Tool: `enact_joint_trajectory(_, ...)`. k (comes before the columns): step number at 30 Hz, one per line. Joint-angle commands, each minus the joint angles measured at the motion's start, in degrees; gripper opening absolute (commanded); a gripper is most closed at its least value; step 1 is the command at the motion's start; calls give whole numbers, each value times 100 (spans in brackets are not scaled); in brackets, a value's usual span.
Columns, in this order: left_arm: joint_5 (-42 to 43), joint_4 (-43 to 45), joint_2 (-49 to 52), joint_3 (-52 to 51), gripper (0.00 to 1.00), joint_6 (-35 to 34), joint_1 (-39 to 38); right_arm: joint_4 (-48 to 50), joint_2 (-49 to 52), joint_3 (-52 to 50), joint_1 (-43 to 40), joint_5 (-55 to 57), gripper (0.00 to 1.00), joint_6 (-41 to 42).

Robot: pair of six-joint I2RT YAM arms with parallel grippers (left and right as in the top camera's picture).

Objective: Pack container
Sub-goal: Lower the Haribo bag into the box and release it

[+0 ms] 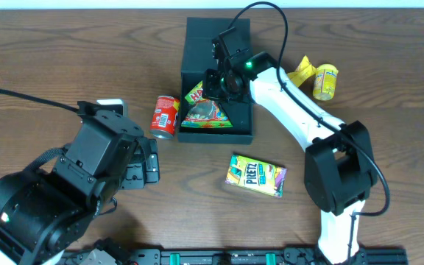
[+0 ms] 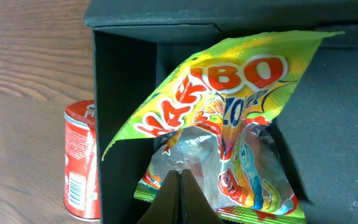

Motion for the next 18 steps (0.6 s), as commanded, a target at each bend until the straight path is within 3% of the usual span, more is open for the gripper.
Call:
enact_joint_trajectory(1,20,0,-2,55,95,61,4,92,-59,109,125,-46,2,33)
enact_joint_trajectory(18,20,0,-2,55,96,59,4,798,750,109,221,179,2,-122)
